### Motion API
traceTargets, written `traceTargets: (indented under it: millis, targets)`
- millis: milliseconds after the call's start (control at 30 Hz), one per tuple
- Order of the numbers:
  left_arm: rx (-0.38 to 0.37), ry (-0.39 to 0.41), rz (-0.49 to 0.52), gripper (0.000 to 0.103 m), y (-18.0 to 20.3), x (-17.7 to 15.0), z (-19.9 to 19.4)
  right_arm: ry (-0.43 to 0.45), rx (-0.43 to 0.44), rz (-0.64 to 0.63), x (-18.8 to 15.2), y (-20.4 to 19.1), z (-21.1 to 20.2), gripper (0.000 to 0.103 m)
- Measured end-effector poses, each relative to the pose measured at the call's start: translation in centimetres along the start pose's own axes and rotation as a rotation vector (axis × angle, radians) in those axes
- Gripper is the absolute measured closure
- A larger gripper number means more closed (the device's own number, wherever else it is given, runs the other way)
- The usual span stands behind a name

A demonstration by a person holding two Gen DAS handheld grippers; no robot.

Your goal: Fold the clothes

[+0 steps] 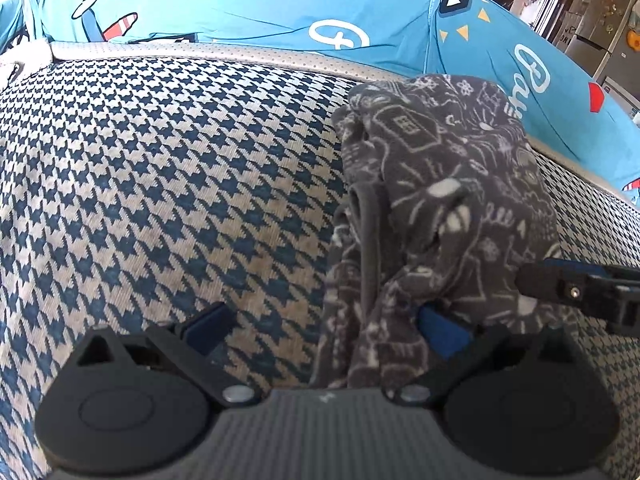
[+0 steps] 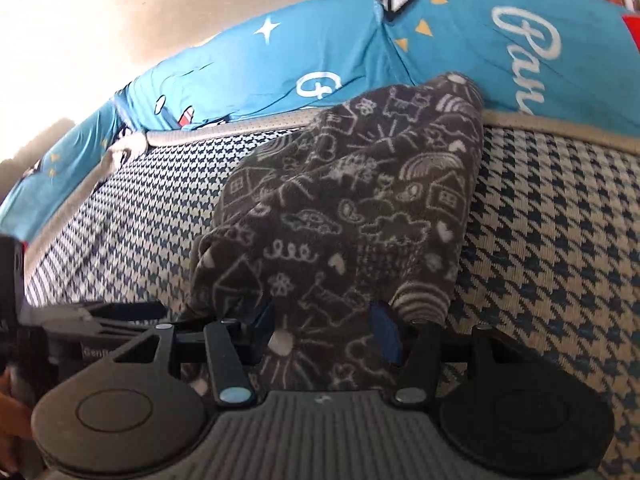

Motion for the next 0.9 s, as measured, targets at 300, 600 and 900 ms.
traceTargets:
  millis: [300,600,900]
  targets:
    - [-0.043,0.02,0.001,0.0,-0.1,-0.7,-2.7,0.029,-0.05,-0.064,-1.5,0.2,-3.5,0.049]
    - [-0.029,0.037,0.105,0.0,1.6,-3.0,-4.1,0.021,-0.067,-0.035,-5.4,0.1,-6.3,0.049]
    - [-0.074,0.049,0.157,0.0,3.8,-6.1,-5.7,0.023,-0.023,0.018,-8.9,0.0,-9.0,0.048]
Point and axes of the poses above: each gripper's, at about its wrist camera, not at the fingertips, and z roughly the way its jaws point, y to its right, x to its top, the point moved 3 cm from there along z, roughly the way its jaws point, and after that the axes turned 1 degree about -x, right-handed, at the moved point
